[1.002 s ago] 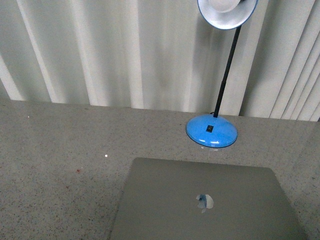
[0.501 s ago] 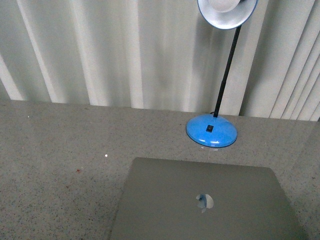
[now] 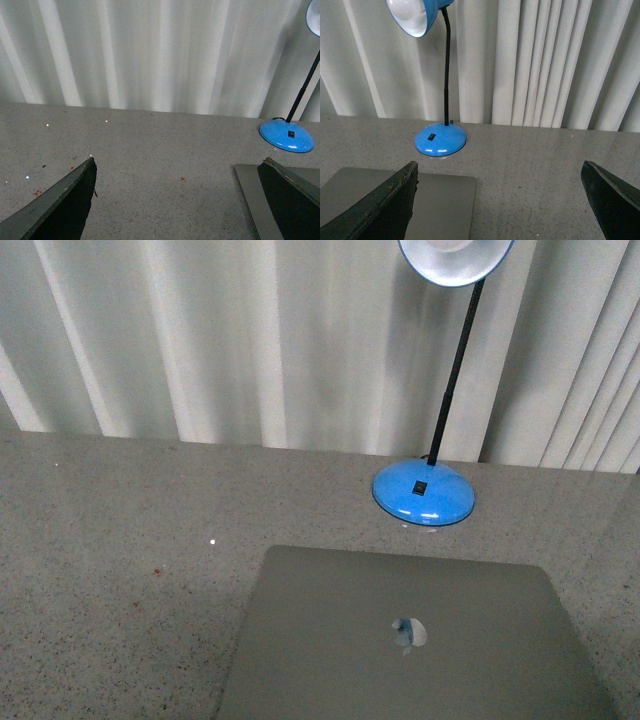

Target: Close laptop

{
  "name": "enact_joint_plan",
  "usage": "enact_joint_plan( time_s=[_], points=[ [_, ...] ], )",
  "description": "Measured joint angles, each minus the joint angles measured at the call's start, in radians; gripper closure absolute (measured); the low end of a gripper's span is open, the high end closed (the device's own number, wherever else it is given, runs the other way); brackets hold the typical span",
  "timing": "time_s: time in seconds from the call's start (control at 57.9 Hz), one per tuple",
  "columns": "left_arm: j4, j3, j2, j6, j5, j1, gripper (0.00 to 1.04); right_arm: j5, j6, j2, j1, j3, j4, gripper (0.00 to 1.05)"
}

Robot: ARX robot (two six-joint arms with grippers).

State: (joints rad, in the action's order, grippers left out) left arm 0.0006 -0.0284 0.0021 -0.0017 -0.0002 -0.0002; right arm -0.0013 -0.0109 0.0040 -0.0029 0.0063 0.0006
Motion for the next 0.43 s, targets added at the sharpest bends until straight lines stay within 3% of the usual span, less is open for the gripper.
enact_joint_plan(
  time_s=[0.432],
  points=[
    [0.0,0.0,0.0,0.0,0.0,0.0,0.07,0.0,0.0,0.0,0.0,0.0,0.0,0.07]
  ],
)
